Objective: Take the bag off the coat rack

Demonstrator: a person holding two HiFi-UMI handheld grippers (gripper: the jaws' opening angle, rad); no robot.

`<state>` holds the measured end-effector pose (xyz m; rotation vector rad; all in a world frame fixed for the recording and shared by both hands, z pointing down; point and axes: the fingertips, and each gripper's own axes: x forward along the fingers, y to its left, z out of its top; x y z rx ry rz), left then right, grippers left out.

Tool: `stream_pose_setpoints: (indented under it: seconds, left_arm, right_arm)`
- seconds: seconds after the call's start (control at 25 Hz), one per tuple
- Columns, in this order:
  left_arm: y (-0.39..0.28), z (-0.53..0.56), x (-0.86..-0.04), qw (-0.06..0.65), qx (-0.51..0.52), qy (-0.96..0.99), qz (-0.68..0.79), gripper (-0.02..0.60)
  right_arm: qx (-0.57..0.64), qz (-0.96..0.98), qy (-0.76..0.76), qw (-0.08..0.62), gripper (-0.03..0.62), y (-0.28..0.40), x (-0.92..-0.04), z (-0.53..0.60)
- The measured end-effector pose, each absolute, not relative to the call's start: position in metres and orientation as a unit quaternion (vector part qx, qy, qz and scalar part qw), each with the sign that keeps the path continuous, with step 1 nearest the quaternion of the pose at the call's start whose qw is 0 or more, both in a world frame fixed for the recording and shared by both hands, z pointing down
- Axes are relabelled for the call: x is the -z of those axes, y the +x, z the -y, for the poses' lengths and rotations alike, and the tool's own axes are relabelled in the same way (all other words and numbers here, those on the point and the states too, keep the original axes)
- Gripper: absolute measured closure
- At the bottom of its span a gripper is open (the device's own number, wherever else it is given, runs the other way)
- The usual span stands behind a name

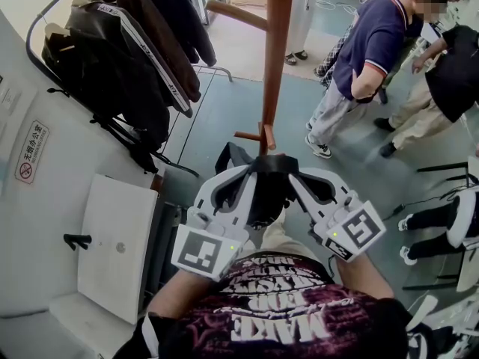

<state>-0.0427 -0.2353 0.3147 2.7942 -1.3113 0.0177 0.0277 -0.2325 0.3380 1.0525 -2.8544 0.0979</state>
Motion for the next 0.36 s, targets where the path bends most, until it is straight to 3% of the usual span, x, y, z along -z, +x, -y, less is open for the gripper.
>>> stream_pose_setpoints:
  seconds: [0.36]
  left_arm:
    - [-0.0411,0.2327,-0.3199,0.031,-0.008,0.905,0.425,0.574]
  right_arm:
    - [-0.041,0.936,0.346,0.052,0.585,0.0297,-0.3449,0.2317]
